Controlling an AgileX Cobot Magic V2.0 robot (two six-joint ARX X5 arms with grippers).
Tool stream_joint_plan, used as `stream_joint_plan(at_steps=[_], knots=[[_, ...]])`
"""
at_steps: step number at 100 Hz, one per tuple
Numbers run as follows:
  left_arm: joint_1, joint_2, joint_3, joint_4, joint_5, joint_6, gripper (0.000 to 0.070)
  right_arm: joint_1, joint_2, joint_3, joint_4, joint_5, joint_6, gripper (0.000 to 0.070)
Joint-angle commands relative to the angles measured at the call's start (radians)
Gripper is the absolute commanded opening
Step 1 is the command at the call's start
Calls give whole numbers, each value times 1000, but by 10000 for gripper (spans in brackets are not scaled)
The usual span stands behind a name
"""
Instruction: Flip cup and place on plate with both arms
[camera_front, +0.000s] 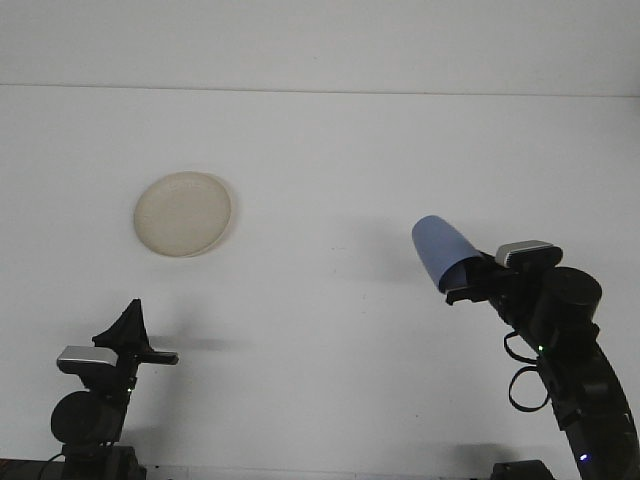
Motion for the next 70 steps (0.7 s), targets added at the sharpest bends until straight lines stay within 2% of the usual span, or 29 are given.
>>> stream_joint_plan(at_steps=[1, 17, 26, 47, 70], knots=[[2, -2, -19, 10, -3, -8, 12, 42, 21, 63, -109, -11, 3, 3], [2, -2, -19, 10, -3, -10, 12, 180, 132, 260, -434, -10, -78, 3], [2, -2, -19, 10, -3, -11, 12, 265, 232, 390, -617, 16, -130, 2], [2, -2, -19, 10, -3, -11, 12, 480, 480, 617, -864, 188, -196, 2], [2, -2, -19, 10, -3, -20, 12, 639, 717, 739, -966, 297, -216, 3]])
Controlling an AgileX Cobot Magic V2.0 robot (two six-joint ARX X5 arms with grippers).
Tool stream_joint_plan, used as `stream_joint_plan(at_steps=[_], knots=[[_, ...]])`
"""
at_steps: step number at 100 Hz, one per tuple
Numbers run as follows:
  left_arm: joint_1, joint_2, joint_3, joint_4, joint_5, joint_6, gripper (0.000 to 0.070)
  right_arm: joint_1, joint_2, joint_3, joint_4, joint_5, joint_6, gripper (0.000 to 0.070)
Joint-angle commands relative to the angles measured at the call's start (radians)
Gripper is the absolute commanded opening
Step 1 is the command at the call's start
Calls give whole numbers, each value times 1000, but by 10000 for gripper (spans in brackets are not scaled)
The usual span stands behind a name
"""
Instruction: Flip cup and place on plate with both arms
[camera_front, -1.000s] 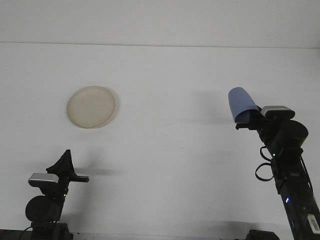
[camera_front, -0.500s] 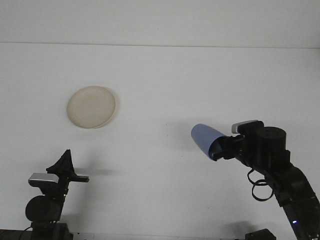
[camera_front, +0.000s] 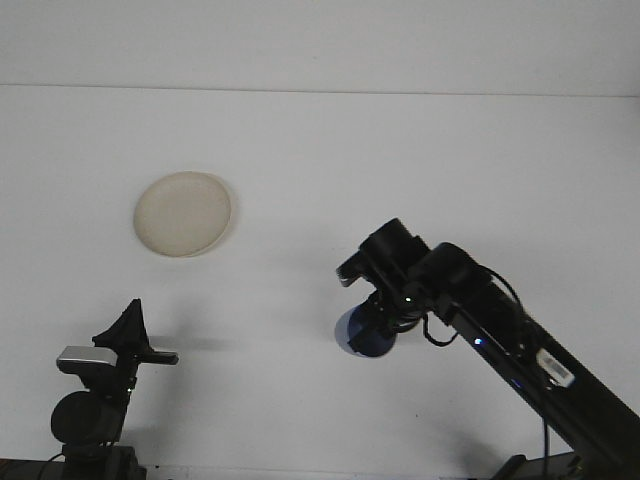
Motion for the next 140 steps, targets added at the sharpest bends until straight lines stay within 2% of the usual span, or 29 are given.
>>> stream_joint_plan(at_steps=[1, 40, 91, 95, 105, 111, 140], knots=[[2, -2, -19, 10, -3, -13, 12, 38, 61, 34, -1, 24, -21, 3], [2, -2, -19, 9, -3, -14, 12, 140, 227, 44, 23, 63, -33, 3], [2, -2, -19, 9, -3, -14, 12, 165, 293, 44, -3, 56, -71, 10], [2, -2, -19, 10, -3, -14, 12, 165, 299, 44, -4, 55, -72, 44], [2, -2, -19, 10, -3, -14, 11, 166, 301, 44, 3, 51, -72, 292], [2, -2, -19, 10, -3, -14, 11, 166, 300, 46, 6, 37, -74, 373], [2, -2, -19, 11, -3, -19, 12, 161, 234, 197, -28, 36, -82, 384]])
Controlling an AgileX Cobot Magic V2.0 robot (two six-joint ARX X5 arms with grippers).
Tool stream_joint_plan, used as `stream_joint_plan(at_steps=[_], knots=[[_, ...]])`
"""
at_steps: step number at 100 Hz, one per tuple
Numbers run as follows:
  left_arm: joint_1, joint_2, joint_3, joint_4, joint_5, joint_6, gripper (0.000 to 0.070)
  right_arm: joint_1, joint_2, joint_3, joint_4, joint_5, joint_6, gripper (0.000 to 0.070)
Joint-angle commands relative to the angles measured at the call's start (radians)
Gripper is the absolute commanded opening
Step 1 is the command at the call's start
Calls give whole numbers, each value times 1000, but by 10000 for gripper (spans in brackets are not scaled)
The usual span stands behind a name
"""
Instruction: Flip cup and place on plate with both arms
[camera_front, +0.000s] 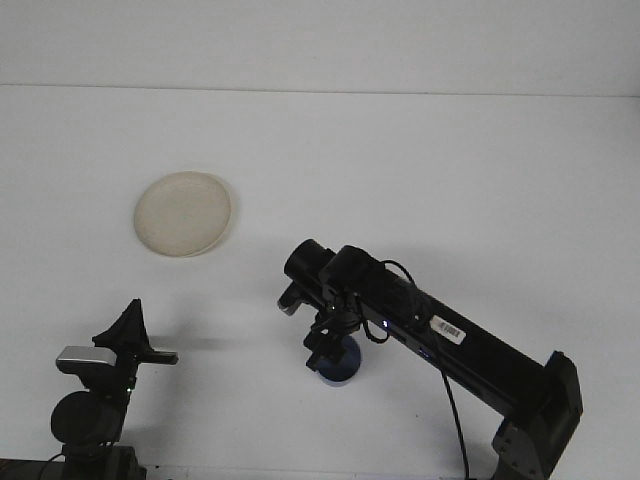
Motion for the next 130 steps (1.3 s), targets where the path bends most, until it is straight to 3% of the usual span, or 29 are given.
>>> stream_joint_plan(at_steps=[1, 15, 30, 55, 82, 108, 130], knots=[[2, -2, -19, 11, -3, -7, 12, 10, -32, 75, -4, -2, -14, 384], [2, -2, -17, 13, -3, -51, 11, 0, -106, 183, 28, -1, -16, 383], [2, -2, -3, 18, -3, -132, 10, -37, -238, 177, 118, 0, -17, 379], [2, 0, 52, -16, 96, -241, 11, -165, -587, -117, 411, 0, -20, 376], [2, 73, 210, -240, 193, -241, 11, -322, -1023, -602, 719, 2, -34, 376], [0, 340, 417, -359, 286, -227, 11, -401, -1345, -942, 884, 12, -34, 377], [-31, 621, 645, -510, 325, -122, 22, -418, -1530, -1106, 888, 77, -38, 377]])
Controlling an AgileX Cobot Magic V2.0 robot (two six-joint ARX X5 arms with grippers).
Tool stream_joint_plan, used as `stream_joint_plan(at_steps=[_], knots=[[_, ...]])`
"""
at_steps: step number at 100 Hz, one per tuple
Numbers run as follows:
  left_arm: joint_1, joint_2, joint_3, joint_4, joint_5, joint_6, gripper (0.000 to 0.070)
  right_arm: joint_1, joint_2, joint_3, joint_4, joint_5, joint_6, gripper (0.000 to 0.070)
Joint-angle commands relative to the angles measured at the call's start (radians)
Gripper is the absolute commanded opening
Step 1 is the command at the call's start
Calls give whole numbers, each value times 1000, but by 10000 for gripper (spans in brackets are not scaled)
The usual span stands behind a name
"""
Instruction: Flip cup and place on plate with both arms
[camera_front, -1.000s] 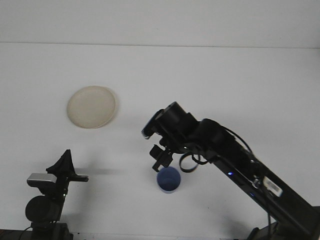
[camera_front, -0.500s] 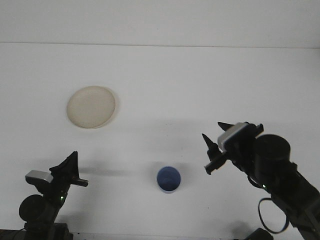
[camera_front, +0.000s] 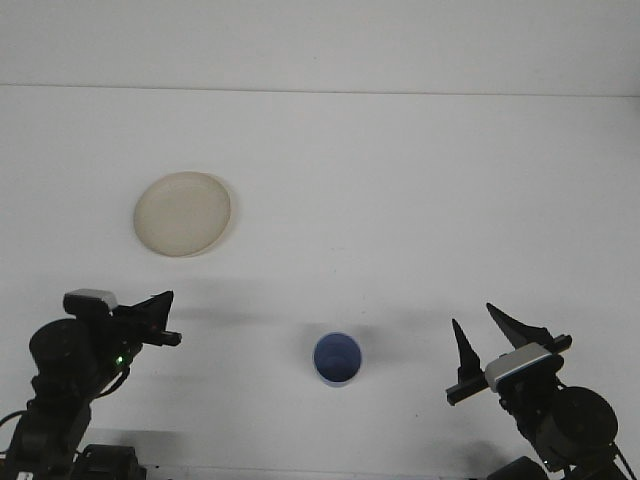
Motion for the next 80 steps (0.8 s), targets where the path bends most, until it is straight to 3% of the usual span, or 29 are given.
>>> stream_joint_plan(at_steps=[1, 8, 19, 26, 80], knots=[[-13, 70, 74, -30, 7, 66, 26, 2, -35, -28, 12, 19, -10, 377], [-34, 145, 143, -69, 9, 87, 125, 2, -68, -47, 43, 29, -10, 377], [-74, 241, 238, -119, 27, 107, 400, 1, -92, -47, 39, 60, -10, 377], [-105, 293, 292, -155, 29, 108, 460, 1, -95, -47, 40, 73, -10, 377], [-451, 747, 725, -544, 29, 196, 464, 1, -96, -47, 42, 69, -10, 377]])
